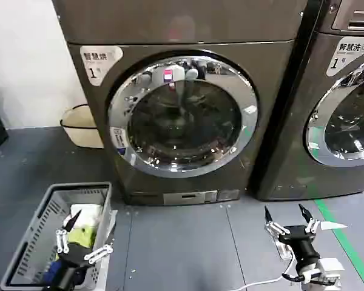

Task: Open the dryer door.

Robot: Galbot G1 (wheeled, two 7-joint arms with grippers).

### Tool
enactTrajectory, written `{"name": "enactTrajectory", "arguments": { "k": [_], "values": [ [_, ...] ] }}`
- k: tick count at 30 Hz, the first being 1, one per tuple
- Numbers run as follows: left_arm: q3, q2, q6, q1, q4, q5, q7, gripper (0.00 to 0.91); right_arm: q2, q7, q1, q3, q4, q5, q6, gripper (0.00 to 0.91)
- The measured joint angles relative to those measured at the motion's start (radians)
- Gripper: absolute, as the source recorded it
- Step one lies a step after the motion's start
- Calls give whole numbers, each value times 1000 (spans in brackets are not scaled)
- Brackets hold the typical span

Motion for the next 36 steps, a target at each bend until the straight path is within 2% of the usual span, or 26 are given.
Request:
{"name": "enactTrajectory", "arguments": {
  "k": [8,18,36],
  "values": [
    [6,1,0,1,0,0,0,907,-30,-17,21,1,-8,9,9,907],
    [7,5,-1,0,0,0,0,907,-91,-38,62,-3,-29,82,13,907],
    [13,5,-1,8,-4,6,0,907,-368,-115,220,-78,-147,259,51,907]
  ]
}}
